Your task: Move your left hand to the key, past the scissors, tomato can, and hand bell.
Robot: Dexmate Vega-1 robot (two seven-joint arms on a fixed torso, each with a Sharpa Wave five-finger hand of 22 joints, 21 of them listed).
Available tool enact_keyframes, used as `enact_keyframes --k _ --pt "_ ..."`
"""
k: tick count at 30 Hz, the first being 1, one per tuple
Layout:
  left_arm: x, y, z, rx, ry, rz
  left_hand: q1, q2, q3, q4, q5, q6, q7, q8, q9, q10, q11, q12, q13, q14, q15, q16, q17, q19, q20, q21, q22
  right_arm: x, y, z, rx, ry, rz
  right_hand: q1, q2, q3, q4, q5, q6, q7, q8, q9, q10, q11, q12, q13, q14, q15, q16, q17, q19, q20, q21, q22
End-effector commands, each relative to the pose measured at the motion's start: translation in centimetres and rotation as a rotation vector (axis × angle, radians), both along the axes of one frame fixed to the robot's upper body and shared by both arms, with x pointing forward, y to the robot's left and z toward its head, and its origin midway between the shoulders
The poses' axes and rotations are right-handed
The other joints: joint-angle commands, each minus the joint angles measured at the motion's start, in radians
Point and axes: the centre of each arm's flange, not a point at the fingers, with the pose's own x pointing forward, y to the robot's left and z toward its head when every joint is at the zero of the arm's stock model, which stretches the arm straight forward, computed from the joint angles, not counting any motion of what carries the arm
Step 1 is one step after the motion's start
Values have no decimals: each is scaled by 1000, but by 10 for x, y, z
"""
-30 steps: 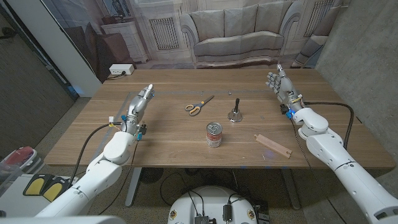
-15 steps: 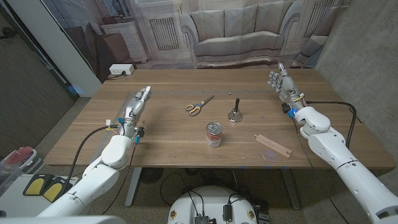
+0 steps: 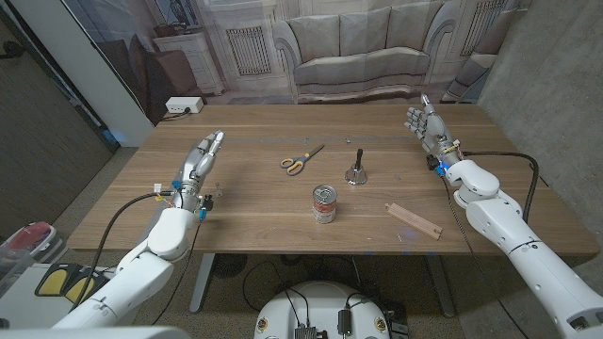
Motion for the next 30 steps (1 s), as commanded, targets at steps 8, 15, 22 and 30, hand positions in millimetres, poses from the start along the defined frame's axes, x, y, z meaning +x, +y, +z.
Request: enact_keyframes --k 8,15,22,30 --pt "-14 12 -4 63 -30 138 13 1 -8 0 3 20 -6 2 3 18 -2 -3 5 16 -23 0 3 17 -31 -1 1 -1 1 -4 12 7 -14 5 4 -4 -2 0 7 -5 5 2 10 0 3 5 3 6 2 2 13 0 -8 3" --pt "-17 14 -6 93 -55 193 17 0 -9 -2 6 34 -9 4 3 33 -5 -1 5 28 -26 1 3 25 -34 0 1 1 1 -6 21 24 -23 5 4 -4 -3 0 8 -6 5 2 12 0 3 5 4 4 2 2 13 0 -9 3" --pt "-23 18 -10 120 -65 269 20 -2 -11 -4 8 44 -11 5 3 41 -9 -1 5 38 -30 2 3 36 -35 2 0 -1 1 -4 22 20 -31 5 5 -4 -3 0 9 -6 6 2 16 0 5 5 4 5 2 2 14 0 -10 3" --pt "-32 23 -10 156 -79 349 24 -4 -13 -6 12 56 -12 6 4 51 -13 -1 5 45 -30 2 3 42 -35 2 0 -1 3 -4 14 13 -27 5 5 -5 -3 0 9 -5 6 2 17 0 5 5 5 4 2 2 15 0 -11 3"
